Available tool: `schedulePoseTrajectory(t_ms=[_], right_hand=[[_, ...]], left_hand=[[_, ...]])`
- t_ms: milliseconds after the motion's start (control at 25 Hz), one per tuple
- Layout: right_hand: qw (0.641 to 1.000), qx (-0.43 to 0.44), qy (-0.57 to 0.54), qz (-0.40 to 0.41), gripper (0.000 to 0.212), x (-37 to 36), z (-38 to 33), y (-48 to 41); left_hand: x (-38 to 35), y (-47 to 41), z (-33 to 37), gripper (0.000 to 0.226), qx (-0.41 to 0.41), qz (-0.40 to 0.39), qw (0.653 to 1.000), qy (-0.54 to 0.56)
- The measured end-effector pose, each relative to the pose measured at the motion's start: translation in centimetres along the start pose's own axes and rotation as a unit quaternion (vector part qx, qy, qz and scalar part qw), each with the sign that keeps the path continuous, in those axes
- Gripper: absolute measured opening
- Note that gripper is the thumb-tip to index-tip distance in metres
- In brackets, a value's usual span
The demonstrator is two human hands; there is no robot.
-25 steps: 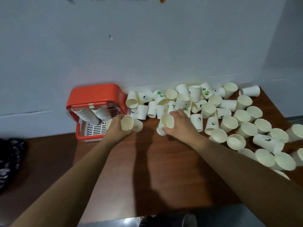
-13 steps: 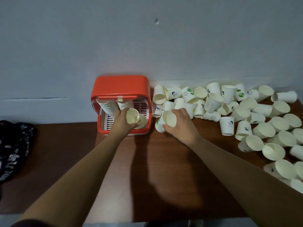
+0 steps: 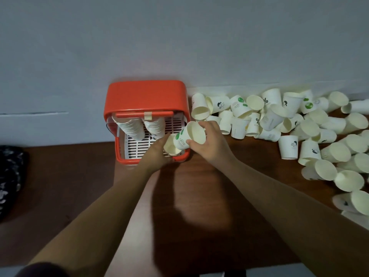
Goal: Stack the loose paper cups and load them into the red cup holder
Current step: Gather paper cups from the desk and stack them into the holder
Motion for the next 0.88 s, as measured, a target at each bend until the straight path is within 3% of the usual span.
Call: schedulePoseTrajectory(t_ms=[120,280,400,480,600,720,880], right_hand=[[0.999,0.024,0.034,-0.034,0.067,-2.6,-1.3,-0.9],[0.985,0.061,0.137,-0.084,0.074,-6.7,-1.8,-1.9],[0.976,0.054,0.169,-0.126,0.073,-9.1,-1.0,-2.6],[0.976,0.032,0.168,-0.137,0.076,-9.5,-0.1,-3.0],[0.975,0.015,0.176,-0.138,0.082,-9.8,0.6,-3.1],[0.975,0.006,0.177,-0.135,0.08,-9.9,1.2,-3.1],[0.986,0.012,0.12,-0.116,0.066,-7.7,2.2,-1.4]], left_hand=[[0.2,0.7,-1.9,0.075,0.014,-0.021,0.996,0.085],[1.5,1.3,-3.7,0.037,0.076,0.035,0.971,0.223],[1.2,1.3,-3.1,0.041,0.044,0.017,0.967,0.249],[0.5,1.2,-2.9,0.052,0.016,-0.01,0.977,0.211],[1.0,1.2,-2.6,0.056,0.001,0.024,0.994,0.108],[0.8,1.1,-2.2,0.055,0.008,0.037,0.996,0.08],[0.7,1.5,-1.4,0.062,0.026,0.075,0.997,-0.018]])
Point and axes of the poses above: each hand's wrist, its own y-axis away from the middle knuckle, its own x-axis out of the back of the hand, z = x × y, the point moved 10 cm from there along -y, towards the middle knuckle, and after that the axes turned 10 degrees about -z, right-handed, at the moved point
